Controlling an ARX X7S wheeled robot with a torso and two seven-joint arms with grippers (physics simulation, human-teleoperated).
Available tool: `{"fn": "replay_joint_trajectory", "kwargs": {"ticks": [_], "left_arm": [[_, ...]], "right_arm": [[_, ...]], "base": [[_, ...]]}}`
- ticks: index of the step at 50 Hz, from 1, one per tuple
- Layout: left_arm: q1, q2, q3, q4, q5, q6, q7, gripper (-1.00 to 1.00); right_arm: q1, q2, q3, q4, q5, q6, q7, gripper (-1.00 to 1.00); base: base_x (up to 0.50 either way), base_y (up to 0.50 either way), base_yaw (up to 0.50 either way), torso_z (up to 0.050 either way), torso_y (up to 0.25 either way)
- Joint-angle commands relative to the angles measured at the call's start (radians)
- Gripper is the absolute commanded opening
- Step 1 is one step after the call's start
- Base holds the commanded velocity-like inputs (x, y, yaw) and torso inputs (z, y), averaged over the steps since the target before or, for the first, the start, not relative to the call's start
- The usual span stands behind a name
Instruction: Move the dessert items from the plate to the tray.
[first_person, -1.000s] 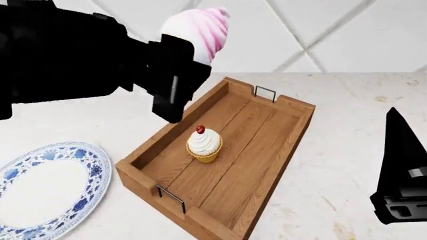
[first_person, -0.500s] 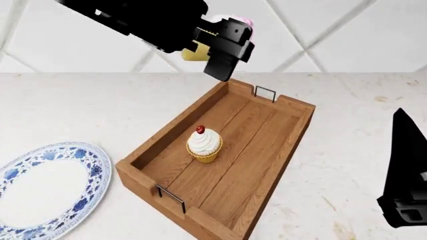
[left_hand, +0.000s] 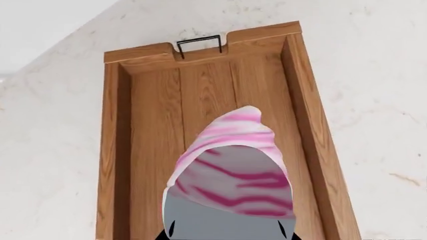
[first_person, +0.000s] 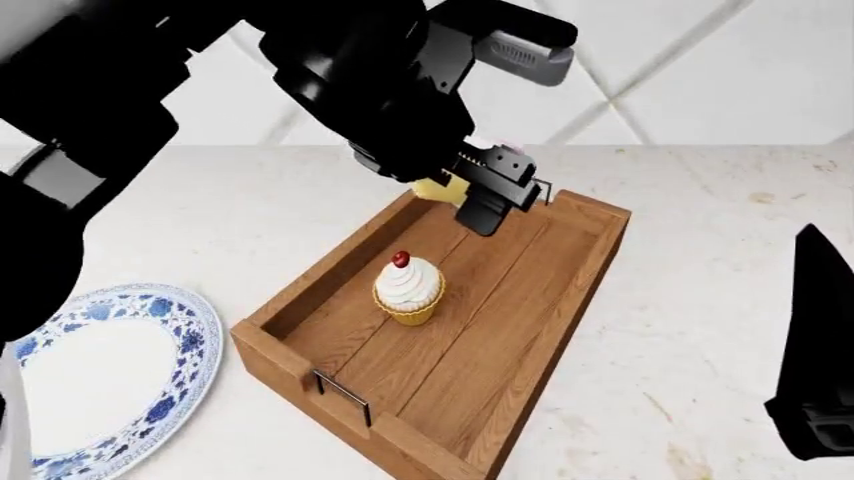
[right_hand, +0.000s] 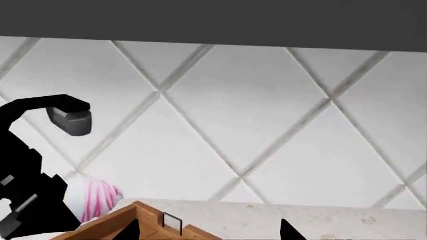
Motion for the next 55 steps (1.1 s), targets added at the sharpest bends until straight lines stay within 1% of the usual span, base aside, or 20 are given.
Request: {"fn": "replay_joint_trajectory", "kwargs": {"ticks": [1,14,27,41,55], "left_arm": [[0.030,0.030,0.127,0.009,-0.066,0.090,0.053,-1.00],[0.081,0.030,0.127,0.042,-0.070,0.149,0.053,-1.00],[0.102,0.030,0.124,0.055,-0.052,0.185,0.083,-1.00],[0.113,0.030,0.117,0.111,0.013,0.236,0.130,-1.00],[0.165,0.030,0.112,0.089,0.109,0.247,0.180,-1.00]], "right_arm": [[-0.026,-0.018,0.050,0.014,0.004,0.032,-0.021,1.00],[-0.061,-0.048,0.122,0.039,0.007,0.087,-0.048,1.00],[-0.079,-0.059,0.154,0.047,0.003,0.105,-0.066,1.00],[-0.090,-0.060,0.173,0.055,-0.005,0.114,-0.085,1.00],[-0.107,-0.071,0.203,0.063,-0.012,0.136,-0.105,1.00]], "base": [[0.00,0.00,0.00,0.000,0.000],[0.00,0.00,0.00,0.000,0.000],[0.00,0.00,0.00,0.000,0.000],[0.00,0.00,0.00,0.000,0.001],[0.00,0.00,0.00,0.000,0.000]]}}
